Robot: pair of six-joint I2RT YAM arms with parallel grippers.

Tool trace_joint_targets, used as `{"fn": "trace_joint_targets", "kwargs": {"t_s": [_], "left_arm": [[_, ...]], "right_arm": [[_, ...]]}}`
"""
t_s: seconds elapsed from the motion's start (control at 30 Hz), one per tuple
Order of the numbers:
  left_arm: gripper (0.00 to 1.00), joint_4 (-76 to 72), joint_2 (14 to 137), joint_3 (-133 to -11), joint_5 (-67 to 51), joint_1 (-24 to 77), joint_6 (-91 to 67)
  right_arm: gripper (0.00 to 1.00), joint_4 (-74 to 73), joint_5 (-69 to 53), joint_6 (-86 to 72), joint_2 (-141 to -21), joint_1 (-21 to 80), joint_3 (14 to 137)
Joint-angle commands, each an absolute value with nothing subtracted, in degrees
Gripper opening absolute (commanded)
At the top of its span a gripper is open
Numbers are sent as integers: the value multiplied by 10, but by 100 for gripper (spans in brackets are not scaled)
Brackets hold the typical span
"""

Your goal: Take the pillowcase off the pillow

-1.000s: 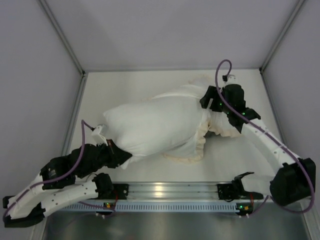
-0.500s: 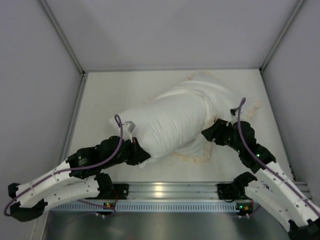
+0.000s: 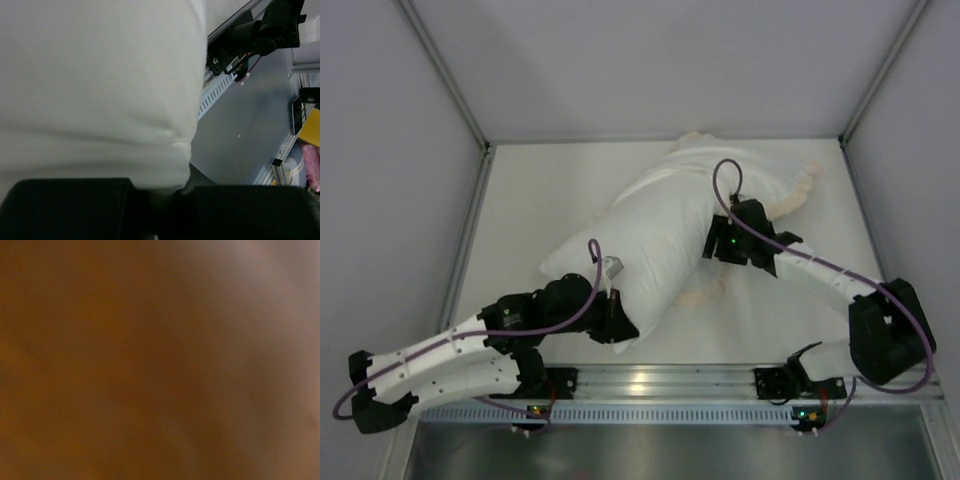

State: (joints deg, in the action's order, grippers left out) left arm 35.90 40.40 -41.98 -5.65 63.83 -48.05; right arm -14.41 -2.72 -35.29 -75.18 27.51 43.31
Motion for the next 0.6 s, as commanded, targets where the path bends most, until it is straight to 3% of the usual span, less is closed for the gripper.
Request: {"fn": "trace_joint_targets", "kwargs": {"t_s": [0.0, 0.07, 0.2, 0.3, 0.33, 0.37, 0.47, 0.57], "left_arm": [[0, 266, 437, -414, -68, 685, -483], [0, 262, 460, -424, -33, 735, -488], [0, 223, 517, -450, 23, 815, -493], [0, 218, 561, -480, 47, 850, -479], [5, 220, 584, -487, 53, 855, -476], [32, 221, 595, -494, 57, 859, -471], [80, 242, 601, -514, 97, 864, -459], [96, 297, 575, -543, 165, 864, -446]], "right_arm": [[66, -11, -102, -331, -879, 272, 584], [66, 40, -202, -359, -931, 277, 631], [67, 40, -249, -379, -1032, 337, 781], [69, 41, -244, -401, -1014, 345, 777], [70, 40, -223, -403, -998, 340, 760], [72, 40, -210, -393, -954, 327, 715], [79, -5, -134, -347, -875, 290, 629], [86, -77, -67, -314, -742, 273, 551]]}}
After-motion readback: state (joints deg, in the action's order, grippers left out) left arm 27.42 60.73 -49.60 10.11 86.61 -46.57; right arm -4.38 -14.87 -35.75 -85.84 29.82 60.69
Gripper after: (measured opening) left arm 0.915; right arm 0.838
